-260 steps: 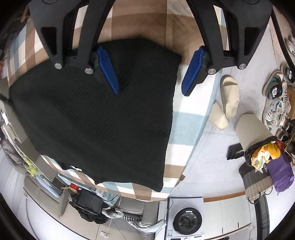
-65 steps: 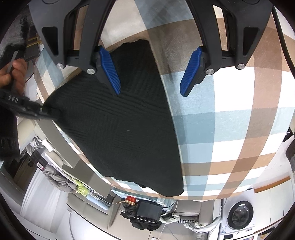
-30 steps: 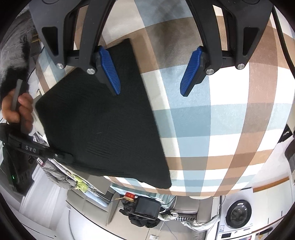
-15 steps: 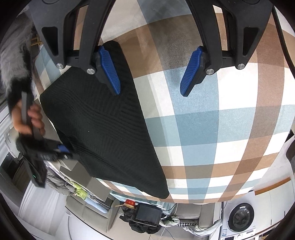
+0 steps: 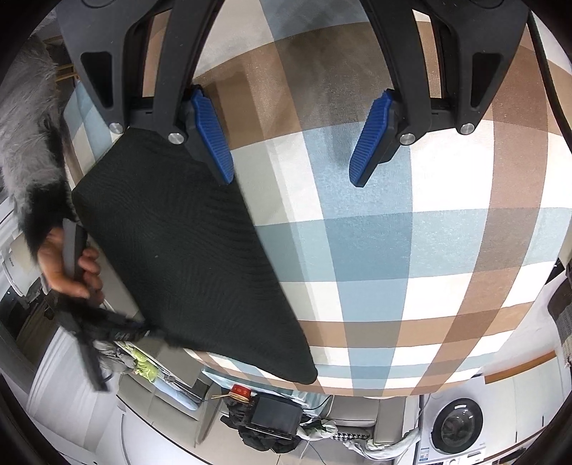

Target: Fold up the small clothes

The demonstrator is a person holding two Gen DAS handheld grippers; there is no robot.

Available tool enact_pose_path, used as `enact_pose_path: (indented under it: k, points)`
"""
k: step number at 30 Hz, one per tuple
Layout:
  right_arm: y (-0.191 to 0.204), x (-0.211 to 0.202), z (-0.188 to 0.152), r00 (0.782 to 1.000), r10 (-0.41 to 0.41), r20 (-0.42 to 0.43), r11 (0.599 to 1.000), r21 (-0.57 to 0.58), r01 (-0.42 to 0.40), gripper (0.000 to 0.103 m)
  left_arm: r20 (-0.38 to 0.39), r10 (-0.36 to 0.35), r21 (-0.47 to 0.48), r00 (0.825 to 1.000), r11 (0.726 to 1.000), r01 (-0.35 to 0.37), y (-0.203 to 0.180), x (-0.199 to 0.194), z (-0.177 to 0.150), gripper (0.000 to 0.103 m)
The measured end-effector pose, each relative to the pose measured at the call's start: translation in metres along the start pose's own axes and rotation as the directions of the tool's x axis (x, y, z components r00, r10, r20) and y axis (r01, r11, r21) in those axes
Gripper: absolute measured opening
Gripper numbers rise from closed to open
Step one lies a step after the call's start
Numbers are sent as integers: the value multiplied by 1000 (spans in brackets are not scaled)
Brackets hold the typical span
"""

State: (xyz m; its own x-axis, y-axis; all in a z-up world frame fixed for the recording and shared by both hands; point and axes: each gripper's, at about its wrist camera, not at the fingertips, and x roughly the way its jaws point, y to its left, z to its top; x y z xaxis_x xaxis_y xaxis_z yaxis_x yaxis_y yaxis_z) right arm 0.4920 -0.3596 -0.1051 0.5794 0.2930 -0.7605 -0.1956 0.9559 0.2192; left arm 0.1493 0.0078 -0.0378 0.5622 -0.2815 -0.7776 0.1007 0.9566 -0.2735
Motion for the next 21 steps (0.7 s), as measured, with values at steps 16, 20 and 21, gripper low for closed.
enact_pose_path:
  k: [16,20,21]
  points:
    - [8,-110,-143,983,182,-17,980,88,-180,44,15,-38,17,999,999,38,-6,-5,3,65]
    - [11,-120,-163,983,183,-18,979,92,-181,44,13,-39,11,999,999,39,-6,-7,2,65]
    - [12,-121,-165,983,183,-19,979,94,-181,44,14,-39,14,999,999,39,-7,-8,2,65]
